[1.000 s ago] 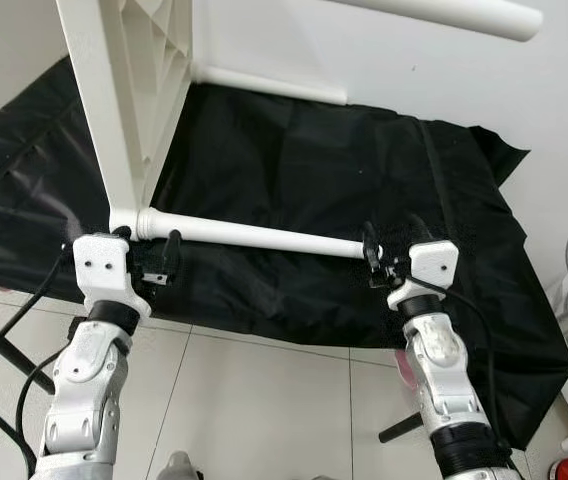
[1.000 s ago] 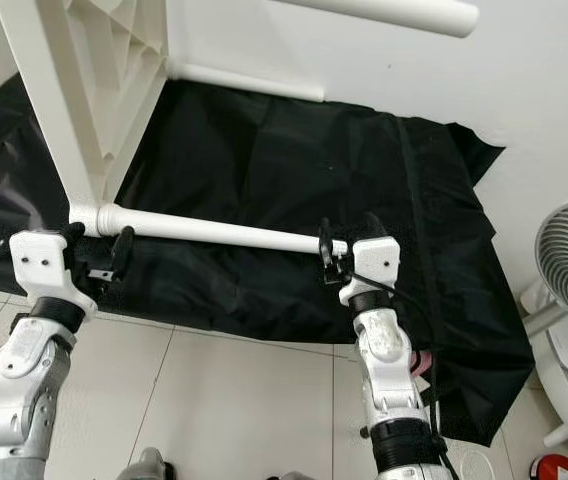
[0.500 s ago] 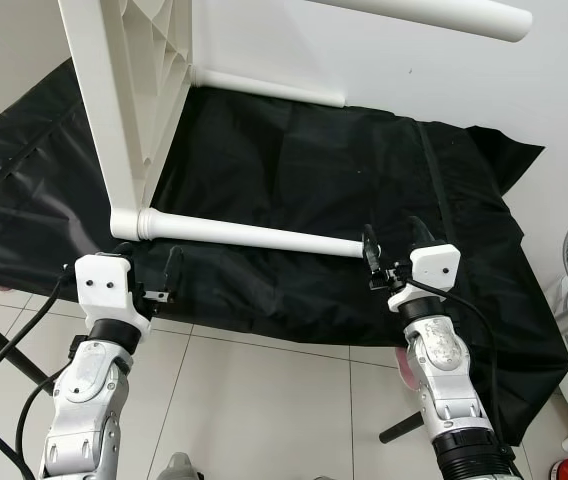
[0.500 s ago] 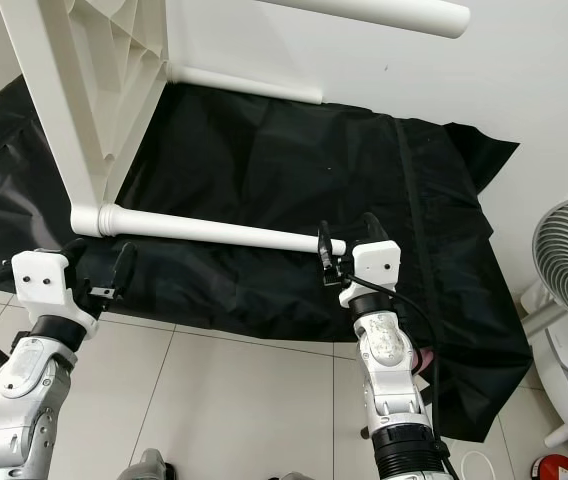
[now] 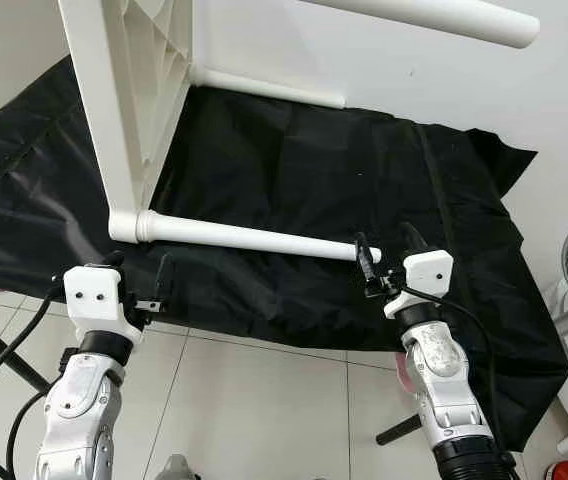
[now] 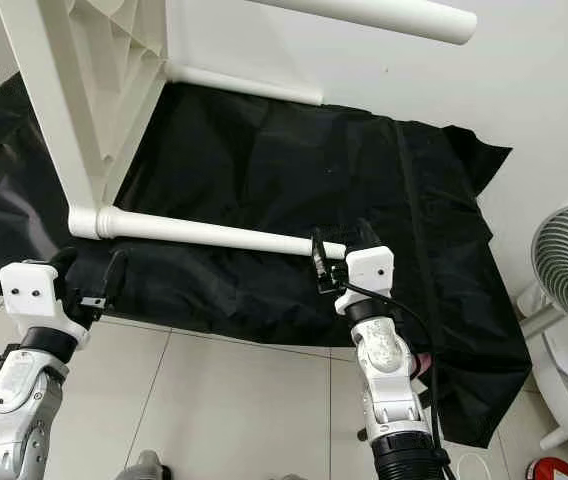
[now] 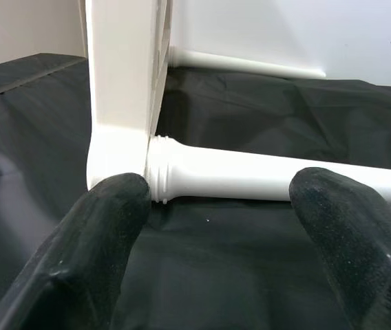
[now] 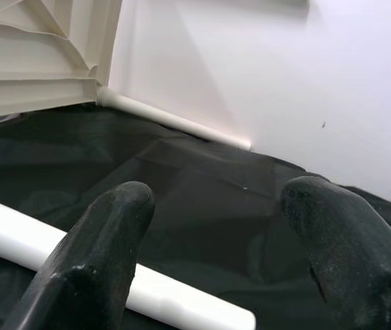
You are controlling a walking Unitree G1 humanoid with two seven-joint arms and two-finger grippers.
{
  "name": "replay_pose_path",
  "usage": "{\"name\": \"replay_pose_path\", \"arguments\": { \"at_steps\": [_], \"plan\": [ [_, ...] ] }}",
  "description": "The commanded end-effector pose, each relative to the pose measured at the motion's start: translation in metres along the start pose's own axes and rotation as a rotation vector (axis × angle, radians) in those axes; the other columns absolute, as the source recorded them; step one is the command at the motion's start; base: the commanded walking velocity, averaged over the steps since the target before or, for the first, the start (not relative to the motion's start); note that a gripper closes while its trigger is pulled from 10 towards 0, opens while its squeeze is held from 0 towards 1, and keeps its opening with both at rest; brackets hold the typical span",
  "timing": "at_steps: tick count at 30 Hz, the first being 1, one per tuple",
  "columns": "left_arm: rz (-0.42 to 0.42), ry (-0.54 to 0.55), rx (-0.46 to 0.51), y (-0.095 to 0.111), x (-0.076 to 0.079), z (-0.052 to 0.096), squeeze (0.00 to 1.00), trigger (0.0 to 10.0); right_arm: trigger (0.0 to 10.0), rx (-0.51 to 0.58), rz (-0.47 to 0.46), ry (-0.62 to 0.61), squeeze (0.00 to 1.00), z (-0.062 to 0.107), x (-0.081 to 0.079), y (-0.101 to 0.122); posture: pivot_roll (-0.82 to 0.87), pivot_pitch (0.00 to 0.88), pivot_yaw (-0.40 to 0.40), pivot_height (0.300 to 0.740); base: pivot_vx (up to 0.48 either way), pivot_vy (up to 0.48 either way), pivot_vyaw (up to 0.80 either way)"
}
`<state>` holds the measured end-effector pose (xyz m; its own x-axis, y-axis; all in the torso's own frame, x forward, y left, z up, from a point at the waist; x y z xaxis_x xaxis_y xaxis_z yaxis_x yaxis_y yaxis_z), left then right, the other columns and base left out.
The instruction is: Building children table
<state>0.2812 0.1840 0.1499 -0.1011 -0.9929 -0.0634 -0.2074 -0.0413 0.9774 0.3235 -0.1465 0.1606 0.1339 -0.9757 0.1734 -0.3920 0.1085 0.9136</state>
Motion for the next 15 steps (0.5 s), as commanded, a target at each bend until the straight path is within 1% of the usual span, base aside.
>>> {"name": "replay_pose_path", "arguments": {
  "at_steps": [1, 3, 4, 6, 7, 8, 9, 11, 12, 13, 15],
  "plan": [
    [0.007, -0.018, 0.007, 0.003, 0.008, -0.003, 0.0, 10.0, 10.0, 0.009, 0.03, -0.007, 0.0, -0.004, 0.005, 0.005, 0.09, 0.051, -0.098, 0.74, 0.0, 0.0, 0.0],
    [0.035, -0.075, -0.005, 0.003, 0.021, -0.012, 0.0, 10.0, 10.0, 0.016, 0.076, -0.053, 0.0, -0.014, 0.015, 0.011, 0.08, 0.059, -0.09, 0.74, 0.0, 0.0, 0.0],
    [0.035, -0.075, -0.005, 0.003, 0.021, -0.012, 0.0, 10.0, 10.0, 0.016, 0.076, -0.053, 0.0, -0.014, 0.015, 0.011, 0.08, 0.059, -0.09, 0.74, 0.0, 0.0, 0.0],
    [0.063, -0.101, -0.017, 0.003, 0.028, -0.018, 0.0, 10.0, 10.0, 0.034, 0.097, -0.084, 0.0, -0.021, 0.021, 0.018, 0.08, 0.06, -0.086, 0.74, 0.0, 0.0, 0.0],
    [0.076, -0.114, -0.015, 0.003, 0.034, -0.022, 0.0, 10.0, 10.0, 0.057, 0.13, -0.095, 0.0, -0.028, 0.024, 0.025, 0.07, 0.063, -0.082, 0.74, 0.0, 0.0, 0.0],
    [0.076, -0.114, -0.015, 0.003, 0.034, -0.022, 0.0, 10.0, 10.0, 0.057, 0.13, -0.095, 0.0, -0.028, 0.024, 0.025, 0.07, 0.063, -0.082, 0.74, 0.0, 0.0, 0.0],
    [0.084, -0.123, -0.013, 0.004, 0.037, -0.024, 0.0, 10.0, 10.0, 0.073, 0.154, -0.103, 0.0, -0.032, 0.025, 0.03, 0.07, 0.063, -0.082, 0.74, 0.0, 0.0, 0.0],
    [0.12, -0.148, -0.017, 0.007, 0.046, -0.035, 0.0, 10.0, 10.0, 0.12, 0.187, -0.15, 0.0, -0.047, 0.033, 0.046, 0.06, 0.067, -0.074, 0.74, 0.0, 0.0, 0.0],
    [0.13, -0.154, -0.017, 0.009, 0.047, -0.04, 0.0, 10.0, 10.0, 0.145, 0.196, -0.17, 0.0, -0.053, 0.036, 0.053, 0.06, 0.067, -0.072, 0.74, 0.0, 0.0, 0.0],
    [0.13, -0.154, -0.017, 0.009, 0.047, -0.04, 0.0, 10.0, 10.0, 0.145, 0.196, -0.17, 0.0, -0.053, 0.036, 0.053, 0.06, 0.067, -0.072, 0.74, 0.0, 0.0, 0.0],
    [0.183, -0.138, -0.04, 0.009, 0.046, -0.049, 0.0, 10.0, 10.0, 0.172, 0.203, -0.188, 0.0, -0.06, 0.04, 0.061, 0.07, 0.068, -0.071, 0.74, 0.0, 0.0, 0.0]
  ]
}}
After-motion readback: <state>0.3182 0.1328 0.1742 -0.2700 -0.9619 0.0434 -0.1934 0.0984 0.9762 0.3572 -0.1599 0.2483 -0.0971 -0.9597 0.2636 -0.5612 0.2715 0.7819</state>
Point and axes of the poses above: a point about 5 cm out from each wrist's last joint towards the gripper, its own z axis pointing back from the gripper into the wrist, its own y axis along the axis of the wrist's last joint, x = y × z, the point moved 4 cm from there along -z, pointing out of the wrist towards the gripper, and after that the axes turned 2 degrees about -z, right-handed, at the moved point
